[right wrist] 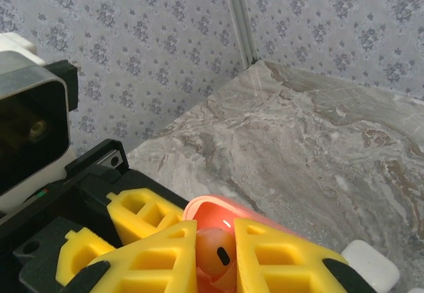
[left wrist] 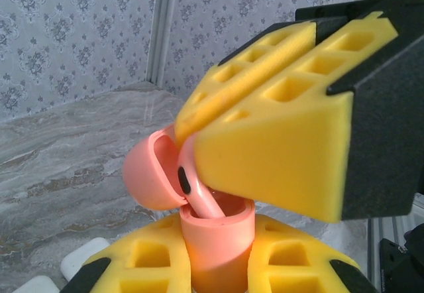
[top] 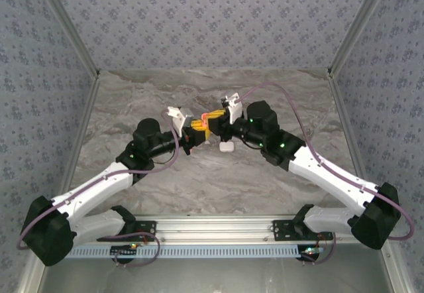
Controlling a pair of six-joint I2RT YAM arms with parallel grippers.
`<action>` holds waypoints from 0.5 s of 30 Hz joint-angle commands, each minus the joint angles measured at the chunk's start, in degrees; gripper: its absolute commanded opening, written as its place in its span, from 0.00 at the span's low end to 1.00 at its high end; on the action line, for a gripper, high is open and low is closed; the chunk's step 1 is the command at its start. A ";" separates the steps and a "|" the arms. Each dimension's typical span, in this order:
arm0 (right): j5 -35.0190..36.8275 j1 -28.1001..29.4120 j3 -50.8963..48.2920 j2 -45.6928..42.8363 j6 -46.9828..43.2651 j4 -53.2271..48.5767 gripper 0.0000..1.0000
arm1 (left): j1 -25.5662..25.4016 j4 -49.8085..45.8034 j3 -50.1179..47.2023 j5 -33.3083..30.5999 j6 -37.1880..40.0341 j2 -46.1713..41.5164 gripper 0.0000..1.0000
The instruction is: Insert the wireless bluetooth earbuds into the charging case
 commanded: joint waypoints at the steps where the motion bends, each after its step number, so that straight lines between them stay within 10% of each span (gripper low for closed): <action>1: -5.55 0.47 0.16 0.81 -0.37 -1.37 0.22 | -0.40 1.66 0.13 0.76 0.49 -1.61 0.00; 15: -6.24 -5.52 3.72 -5.36 0.54 -5.62 0.52 | -0.42 -3.09 -0.14 -4.65 3.83 -5.19 0.00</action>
